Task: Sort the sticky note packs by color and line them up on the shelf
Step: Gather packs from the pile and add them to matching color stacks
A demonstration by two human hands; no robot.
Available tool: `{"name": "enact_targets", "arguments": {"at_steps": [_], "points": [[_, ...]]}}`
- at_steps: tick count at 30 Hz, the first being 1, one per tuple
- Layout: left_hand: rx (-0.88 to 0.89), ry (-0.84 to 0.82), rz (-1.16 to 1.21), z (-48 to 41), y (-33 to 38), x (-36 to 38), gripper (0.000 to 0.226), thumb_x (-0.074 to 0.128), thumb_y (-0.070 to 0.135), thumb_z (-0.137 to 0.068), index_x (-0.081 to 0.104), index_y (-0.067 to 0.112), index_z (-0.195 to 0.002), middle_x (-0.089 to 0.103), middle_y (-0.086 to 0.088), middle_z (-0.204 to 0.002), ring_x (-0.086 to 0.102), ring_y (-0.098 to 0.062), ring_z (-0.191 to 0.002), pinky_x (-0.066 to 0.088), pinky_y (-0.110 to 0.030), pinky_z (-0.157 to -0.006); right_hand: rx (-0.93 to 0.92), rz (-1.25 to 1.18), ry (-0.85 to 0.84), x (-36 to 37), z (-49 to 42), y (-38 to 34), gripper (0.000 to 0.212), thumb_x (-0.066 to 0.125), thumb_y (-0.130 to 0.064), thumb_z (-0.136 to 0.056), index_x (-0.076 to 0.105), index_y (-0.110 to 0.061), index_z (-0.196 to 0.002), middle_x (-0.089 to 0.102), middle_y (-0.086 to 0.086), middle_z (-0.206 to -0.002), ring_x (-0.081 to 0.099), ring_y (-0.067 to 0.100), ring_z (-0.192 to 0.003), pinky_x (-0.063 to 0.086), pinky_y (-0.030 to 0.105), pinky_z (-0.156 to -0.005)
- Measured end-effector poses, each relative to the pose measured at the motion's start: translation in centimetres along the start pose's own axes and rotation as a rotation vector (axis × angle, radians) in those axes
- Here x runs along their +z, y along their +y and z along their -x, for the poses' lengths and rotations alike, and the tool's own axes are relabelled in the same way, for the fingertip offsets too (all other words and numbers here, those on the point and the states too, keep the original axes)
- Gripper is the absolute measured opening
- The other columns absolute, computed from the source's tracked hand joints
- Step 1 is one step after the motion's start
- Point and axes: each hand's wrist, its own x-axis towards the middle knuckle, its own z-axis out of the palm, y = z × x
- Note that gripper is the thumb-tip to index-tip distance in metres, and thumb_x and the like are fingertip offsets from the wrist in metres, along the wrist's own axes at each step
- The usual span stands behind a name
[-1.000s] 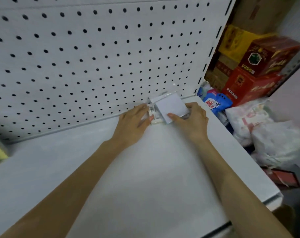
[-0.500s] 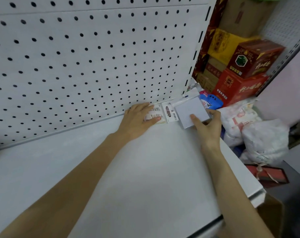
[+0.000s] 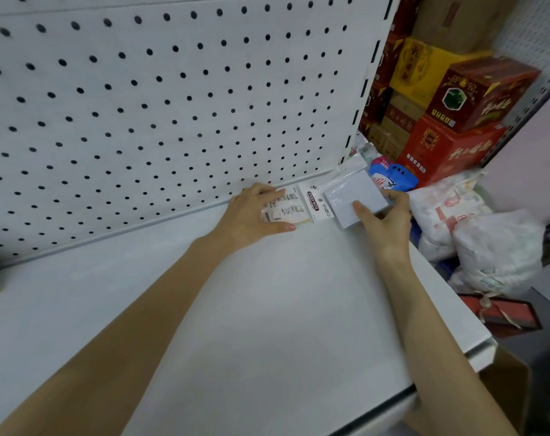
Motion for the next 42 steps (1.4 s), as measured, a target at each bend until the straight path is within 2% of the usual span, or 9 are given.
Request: {"name": "enact_targets", "arguments": {"at_steps": [6,10,14,19,24,30,35,39,42], "points": [[-0.026,0.031,0.047,2.1,0.2,-0.6,0.062,0.071,0.035,-0.081,0.05,0.02,-0.136,0.047,0.001,-0.13,0.043,-0.014,-0.119,0.03,-0.017,-0.1,0.009,-0.015,-0.014,-0.2,1.1,-0.4,0.035,0.065,-0.017,-0.087,0.038,-0.023,-0.108,0.046,-0.014,-0.092,0.052,0.014,-0.095,0.046,0.032,-0.09],[-0.182,0.164,0.416,4.7,1.3,-2.5,0.049,0.066,0.028,-0.087,0.053,0.017,-0.133,0.055,0.005,-0.116,0.051,-0.002,-0.098,0.035,-0.002,-0.079,0.189,-0.283,-0.082,0.4,3.4,-1.1,0.019,0.057,-0.013,-0.091,0.043,-0.019,-0.103,0.056,0.001,-0.103,0.058,0.018,-0.09,0.054,0.033,-0.08],[-0.318,0.148,0.928,8.8,2.4,-5.1,0.026,0.044,0.037,-0.098,0.061,0.028,-0.115,0.064,0.009,-0.114,0.058,-0.007,-0.109,0.044,-0.031,-0.1,0.304,-0.578,-0.226,2.5,7.8,-2.3,0.007,0.049,-0.008,-0.095,0.046,-0.013,-0.099,0.061,0.006,-0.092,0.064,0.016,-0.075,0.057,0.026,-0.062],[-0.39,0.189,1.212,14.6,1.9,-7.6,0.034,0.035,0.039,-0.1,0.064,0.024,-0.104,0.073,0.002,-0.1,0.064,-0.021,-0.107,0.049,-0.04,-0.096,0.273,-0.671,-0.381,7.3,13.9,-5.0,0.007,0.046,-0.014,-0.097,0.049,-0.015,-0.091,0.061,0.003,-0.084,0.064,0.016,-0.072,0.057,0.031,-0.072],[-0.514,0.335,1.463,20.3,-1.7,-11.1,0.04,0.04,0.049,-0.095,0.062,0.019,-0.11,0.072,-0.003,-0.104,0.06,-0.028,-0.109,0.05,-0.033,-0.079,0.189,-0.647,-0.498,12.0,19.9,-7.3,0.018,0.042,-0.016,-0.099,0.06,-0.015,-0.095,0.063,0.003,-0.094,0.062,0.017,-0.081,0.057,0.029,-0.073],[-0.473,0.437,1.412,27.3,-5.6,-14.9,0.041,0.037,0.05,-0.095,0.062,0.023,-0.112,0.069,-0.006,-0.115,0.059,-0.029,-0.115,0.044,-0.051,-0.1,0.023,-0.571,-0.584,17.2,28.2,-9.1,0.024,0.045,-0.014,-0.098,0.064,-0.014,-0.112,0.068,0.002,-0.11,0.062,0.015,-0.104,0.051,0.032,-0.092],[-0.426,0.385,1.46,32.5,-8.9,-17.9,0.056,0.039,0.058,-0.089,0.064,0.018,-0.119,0.061,-0.015,-0.121,0.06,-0.03,-0.112,0.043,-0.049,-0.102,-0.15,-0.415,-0.733,21.5,36.1,-10.3,0.032,0.051,-0.007,-0.094,0.06,-0.017,-0.123,0.065,-0.006,-0.116,0.062,-0.006,-0.097,0.045,0.005,-0.072],[-0.382,0.35,1.5,36.6,-11.7,-20.4,0.064,0.035,0.057,-0.091,0.056,0.011,-0.129,0.059,-0.018,-0.129,0.058,-0.032,-0.115,0.041,-0.049,-0.104,-0.326,-0.192,-0.771,25.4,40.8,-9.2,0.034,0.059,-0.021,-0.09,0.056,-0.044,-0.115,0.051,-0.024,-0.13,0.041,-0.006,-0.128,0.032,0.019,-0.106],[-0.379,0.37,1.519,40.0,-14.3,-22.1,0.06,0.036,0.052,-0.091,0.054,0.011,-0.129,0.06,-0.016,-0.128,0.056,-0.032,-0.119,0.045,-0.044,-0.101,-0.371,-0.112,-0.808,27.9,44.4,-9.1,0.031,0.055,-0.032,-0.087,0.055,-0.046,-0.114,0.048,-0.034,-0.125,0.034,-0.011,-0.13,0.026,0.023,-0.111]]}}
